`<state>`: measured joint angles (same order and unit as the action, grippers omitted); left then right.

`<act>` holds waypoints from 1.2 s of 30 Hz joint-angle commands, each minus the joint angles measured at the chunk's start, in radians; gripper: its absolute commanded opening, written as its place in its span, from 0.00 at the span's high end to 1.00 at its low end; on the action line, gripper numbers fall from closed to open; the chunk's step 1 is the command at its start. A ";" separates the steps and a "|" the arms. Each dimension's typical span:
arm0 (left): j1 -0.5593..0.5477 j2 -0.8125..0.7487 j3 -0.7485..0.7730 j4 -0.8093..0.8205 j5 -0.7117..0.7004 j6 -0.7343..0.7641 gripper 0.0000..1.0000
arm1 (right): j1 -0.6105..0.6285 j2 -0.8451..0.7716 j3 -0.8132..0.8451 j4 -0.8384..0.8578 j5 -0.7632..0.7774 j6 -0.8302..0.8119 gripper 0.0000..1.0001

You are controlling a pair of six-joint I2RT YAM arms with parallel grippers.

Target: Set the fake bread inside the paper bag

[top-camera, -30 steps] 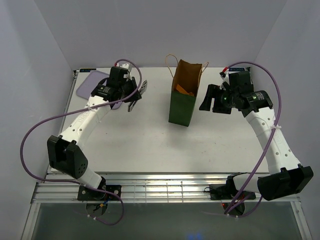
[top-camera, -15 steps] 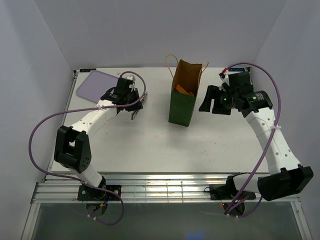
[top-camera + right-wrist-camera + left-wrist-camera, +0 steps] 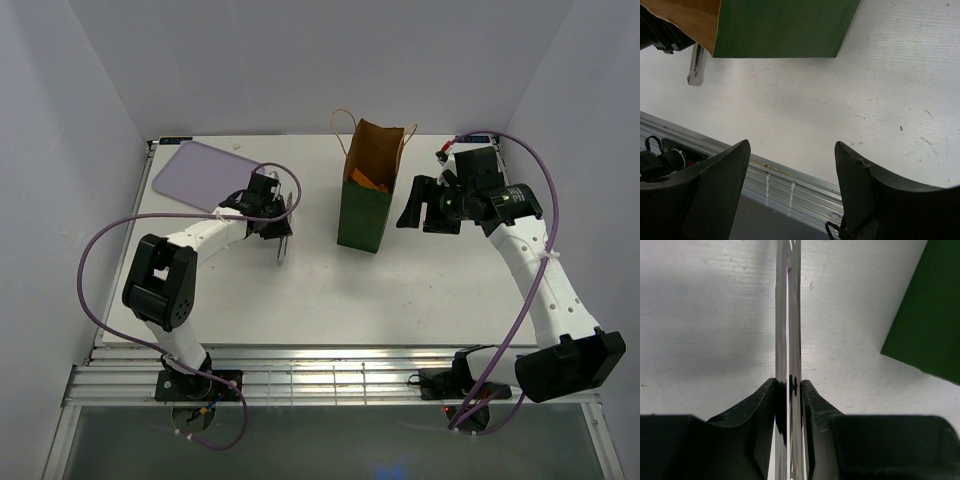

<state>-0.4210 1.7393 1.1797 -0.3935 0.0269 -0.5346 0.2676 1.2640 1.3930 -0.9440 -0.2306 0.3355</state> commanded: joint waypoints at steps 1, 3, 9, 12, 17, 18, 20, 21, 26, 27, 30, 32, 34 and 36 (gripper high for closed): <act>-0.005 -0.008 -0.058 0.050 0.010 -0.037 0.64 | -0.007 -0.031 -0.008 -0.006 -0.012 -0.010 0.26; -0.007 -0.009 -0.089 0.058 0.008 -0.041 0.62 | -0.005 -0.028 -0.011 -0.007 -0.015 -0.009 0.26; -0.013 -0.006 -0.121 0.091 -0.010 -0.021 0.59 | -0.005 -0.029 -0.046 -0.003 -0.012 -0.004 0.26; -0.022 0.003 -0.121 0.119 -0.012 -0.002 0.58 | -0.005 -0.035 -0.097 0.028 -0.006 0.003 0.26; -0.039 0.019 -0.129 0.185 -0.012 0.035 0.57 | -0.005 -0.081 -0.254 0.173 -0.012 0.042 0.26; -0.042 0.022 -0.130 0.194 -0.012 0.038 0.57 | -0.005 -0.090 -0.279 0.198 -0.010 0.049 0.26; -0.048 0.022 -0.141 0.229 -0.012 0.044 0.56 | -0.005 -0.107 -0.357 0.255 -0.007 0.057 0.26; -0.048 0.020 -0.156 0.243 -0.012 0.044 0.56 | -0.005 -0.123 -0.380 0.304 -0.001 0.059 0.26; -0.050 0.008 -0.218 0.330 -0.004 0.033 0.54 | -0.005 -0.185 -0.514 0.456 0.034 0.073 0.26; -0.050 0.002 -0.251 0.347 -0.002 0.028 0.54 | -0.005 -0.198 -0.564 0.482 0.040 0.073 0.26; -0.058 -0.035 -0.316 0.430 -0.010 0.027 0.54 | -0.005 -0.259 -0.678 0.589 0.056 0.074 0.25; -0.059 -0.050 -0.379 0.481 -0.012 0.024 0.53 | -0.004 -0.308 -0.736 0.666 0.053 0.080 0.25; -0.059 -0.066 -0.438 0.530 -0.012 0.018 0.53 | -0.005 -0.340 -0.817 0.720 0.045 0.088 0.25; -0.059 -0.075 -0.469 0.554 -0.010 0.010 0.52 | -0.005 -0.386 -0.871 0.789 0.040 0.105 0.25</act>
<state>-0.4755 1.6848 0.7773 0.1333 0.0261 -0.5175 0.2676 0.9291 0.5800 -0.3321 -0.1925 0.4171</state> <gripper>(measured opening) 0.474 0.754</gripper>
